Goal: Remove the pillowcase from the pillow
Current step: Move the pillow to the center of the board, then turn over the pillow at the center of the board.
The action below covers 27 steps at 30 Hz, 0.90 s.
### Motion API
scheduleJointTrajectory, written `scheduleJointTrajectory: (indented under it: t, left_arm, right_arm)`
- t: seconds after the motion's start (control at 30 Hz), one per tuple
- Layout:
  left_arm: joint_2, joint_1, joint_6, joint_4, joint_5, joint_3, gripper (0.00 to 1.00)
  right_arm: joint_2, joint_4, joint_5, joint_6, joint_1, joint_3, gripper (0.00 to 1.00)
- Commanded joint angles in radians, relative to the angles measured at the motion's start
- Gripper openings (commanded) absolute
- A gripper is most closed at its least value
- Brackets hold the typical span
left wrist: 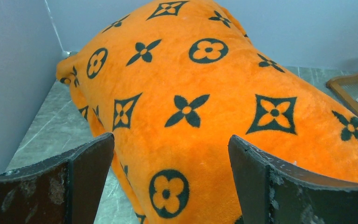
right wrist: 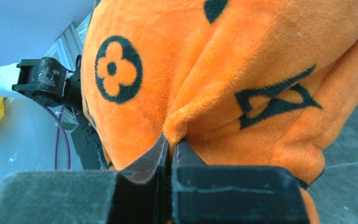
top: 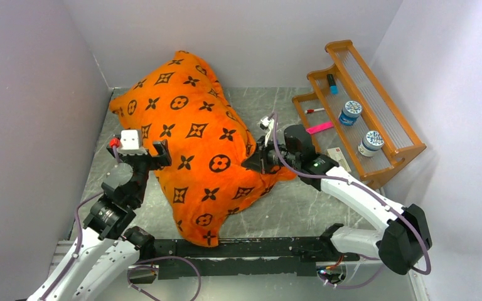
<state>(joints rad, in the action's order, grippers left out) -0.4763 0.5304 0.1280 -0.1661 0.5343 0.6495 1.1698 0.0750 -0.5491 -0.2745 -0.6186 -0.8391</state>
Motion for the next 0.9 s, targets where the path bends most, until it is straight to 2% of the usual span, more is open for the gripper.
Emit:
scheduleJointTrajectory:
  t: [0.0,0.2,0.3,0.4,0.6,0.87]
  left_arm:
    - [-0.046,-0.011,0.039,-0.012,-0.049,0.039,0.97]
    - [-0.091,-0.029,0.04,-0.022,-0.052,0.045,0.97]
    - [-0.095,-0.031,0.037,-0.019,-0.05,0.042,0.97]
    - [-0.104,-0.033,0.034,-0.021,-0.065,0.046,0.97]
    - [-0.118,-0.034,0.026,-0.028,-0.081,0.052,0.97]
    - [-0.13,-0.035,0.024,-0.011,-0.121,0.052,0.97]
  right_arm:
    - [-0.025,0.115,-0.052,-0.033,-0.067,0.006,0.08]
    - [-0.044,0.186,0.004,0.044,-0.066,-0.062,0.54]
    - [-0.046,0.228,0.071,0.075,-0.06,-0.111,0.71]
    - [-0.052,0.221,0.036,0.096,-0.022,-0.138,0.85]
    - [-0.024,0.196,0.003,0.106,0.062,-0.214,0.99]
    - [0.099,0.127,-0.043,0.014,0.178,-0.33,1.0]
